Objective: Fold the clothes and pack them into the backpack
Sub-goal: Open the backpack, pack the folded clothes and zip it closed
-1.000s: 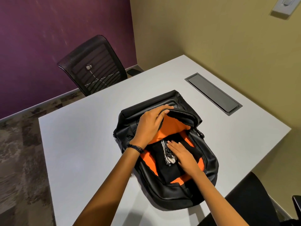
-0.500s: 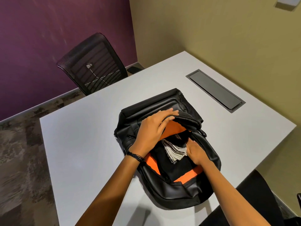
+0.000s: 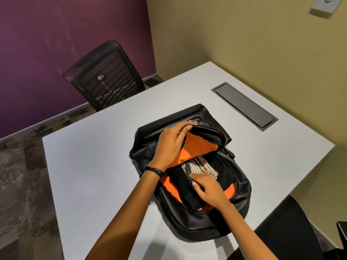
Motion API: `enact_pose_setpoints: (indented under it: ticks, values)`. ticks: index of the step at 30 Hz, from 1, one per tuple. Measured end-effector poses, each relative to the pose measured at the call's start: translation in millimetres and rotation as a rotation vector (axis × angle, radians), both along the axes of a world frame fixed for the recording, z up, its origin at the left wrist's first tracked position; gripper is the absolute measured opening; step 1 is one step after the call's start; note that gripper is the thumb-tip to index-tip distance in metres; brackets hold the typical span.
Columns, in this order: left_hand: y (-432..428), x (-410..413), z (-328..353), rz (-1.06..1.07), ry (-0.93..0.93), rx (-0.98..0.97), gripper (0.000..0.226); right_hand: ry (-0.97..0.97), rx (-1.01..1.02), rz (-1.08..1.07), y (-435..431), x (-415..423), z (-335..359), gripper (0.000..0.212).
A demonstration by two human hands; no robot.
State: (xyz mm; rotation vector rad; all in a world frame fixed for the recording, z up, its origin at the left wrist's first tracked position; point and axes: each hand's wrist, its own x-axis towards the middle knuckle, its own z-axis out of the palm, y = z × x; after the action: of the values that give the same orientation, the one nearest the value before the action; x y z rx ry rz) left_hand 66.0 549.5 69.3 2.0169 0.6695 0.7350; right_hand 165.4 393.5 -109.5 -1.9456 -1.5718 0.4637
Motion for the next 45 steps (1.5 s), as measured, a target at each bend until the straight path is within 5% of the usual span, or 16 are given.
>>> enact_pose_setpoints:
  ticks: [6, 9, 11, 16, 26, 37, 45]
  values:
    - [-4.7, -3.5, -3.7, 0.001, 0.030, 0.009, 0.032, -0.285, 0.051, 0.011, 3.1, -17.5, -9.5, 0.032]
    - [-8.9, -7.5, -5.1, -0.065, 0.059, 0.029, 0.029, -0.271, -0.031, -0.045, 21.3, -8.8, 7.3, 0.044]
    - [-12.0, -9.7, -4.4, -0.105, 0.081, 0.056, 0.030, -0.293, -0.057, -0.028, 28.4, -3.0, 10.9, 0.031]
    - [-14.2, -12.6, -6.0, -0.123, 0.077, 0.052, 0.031, -0.338, -0.180, 0.150, 5.0, -14.1, -6.1, 0.075]
    - [-34.2, -9.7, -11.8, -0.307, 0.136, 0.032, 0.032, -0.409, -0.422, 0.195, 11.0, -32.3, -8.3, 0.062]
    - [-36.0, -16.3, -14.9, -0.332, 0.146, -0.038, 0.030, -0.180, 0.169, -0.118, -43.2, -43.5, -15.3, 0.017]
    - [-40.8, -14.6, -28.0, -0.330, 0.087, -0.023, 0.033, -0.214, -0.355, -0.129, -72.0, -39.8, -12.2, 0.024]
